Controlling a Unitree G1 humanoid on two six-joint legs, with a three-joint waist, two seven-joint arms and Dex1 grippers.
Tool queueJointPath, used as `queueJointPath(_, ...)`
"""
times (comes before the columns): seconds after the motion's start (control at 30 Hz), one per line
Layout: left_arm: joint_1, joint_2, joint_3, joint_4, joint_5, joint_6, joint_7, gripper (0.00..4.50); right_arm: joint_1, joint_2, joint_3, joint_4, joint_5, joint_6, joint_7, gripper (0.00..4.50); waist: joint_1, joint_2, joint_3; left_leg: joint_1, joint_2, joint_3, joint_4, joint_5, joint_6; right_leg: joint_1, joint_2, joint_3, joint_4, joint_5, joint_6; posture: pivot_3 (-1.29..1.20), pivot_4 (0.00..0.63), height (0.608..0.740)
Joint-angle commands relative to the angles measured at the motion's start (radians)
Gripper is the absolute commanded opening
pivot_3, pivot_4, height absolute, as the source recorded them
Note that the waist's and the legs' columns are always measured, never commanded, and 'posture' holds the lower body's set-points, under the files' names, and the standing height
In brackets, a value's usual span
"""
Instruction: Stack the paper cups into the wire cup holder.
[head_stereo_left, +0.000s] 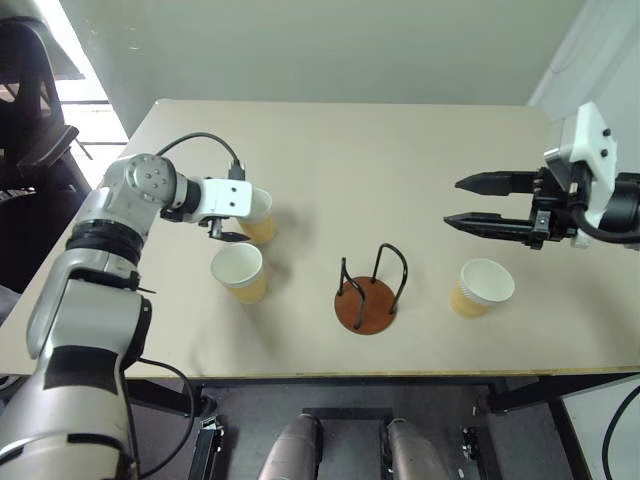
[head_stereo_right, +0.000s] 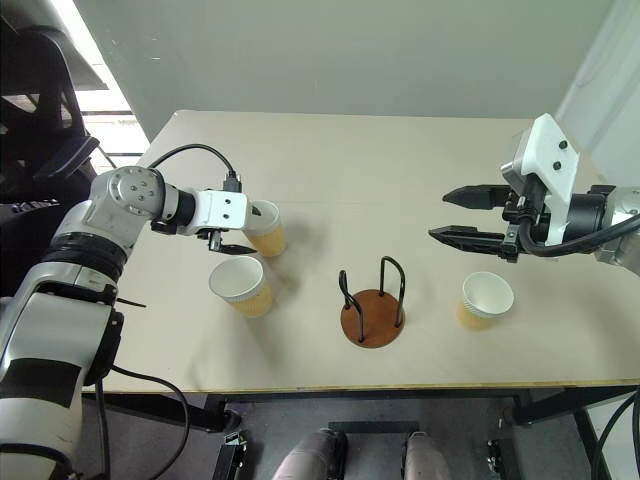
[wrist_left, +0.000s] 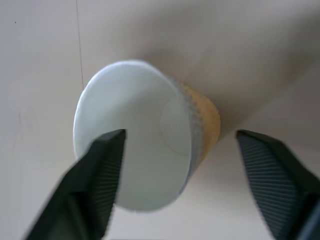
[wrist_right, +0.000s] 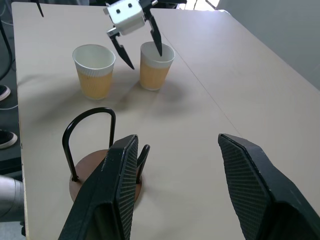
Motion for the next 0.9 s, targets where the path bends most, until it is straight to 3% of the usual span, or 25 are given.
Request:
queueJointPath(0.03,-0.045,0.0,0.013,0.011,-0.013,0.0,-0.059,2.21,-0.008,-0.017,-0.033,-0.003,-0.012,-0.075,0.047,2.54,-0.001,0.0,0.0,0.0,0.0,0.0,0.0,0.0,0.0,0.0,0.001,0.0,0.0,0.0,0.0,0.0,0.15,0.74)
queueJointPath(0.23,-0.079,-0.006,0.036,0.007,-0.05,0.036,-0.162,0.05,-0.002,-0.017,-0.048,-0.005,0.033,-0.106,0.118,2.54,0.0,0.0,0.0,0.0,-0.001,0.0,0.001,0.001,0.001,0.0,0.001,-0.001,0.0,0.0,0.0,0.0,0.15,0.74)
queueJointPath(0.5,-0.135,0.009,0.085,-0.064,-0.166,0.148,-0.401,0.05,-0.049,-0.02,-0.03,0.011,0.084,-0.094,0.15,2.54,-0.001,0.0,0.0,-0.001,0.0,0.001,0.003,0.001,0.001,0.0,0.001,-0.001,0.001,0.0,0.0,0.0,0.15,0.74)
queueJointPath(0.9,-0.309,0.089,-0.239,-0.522,-0.776,0.538,-0.429,0.05,-0.073,-0.06,-0.018,0.034,0.089,-0.056,0.184,2.54,0.003,0.0,0.0,-0.015,0.001,-0.001,0.012,0.001,0.003,-0.007,-0.002,-0.005,0.003,0.003,0.0,0.0,0.15,0.74)
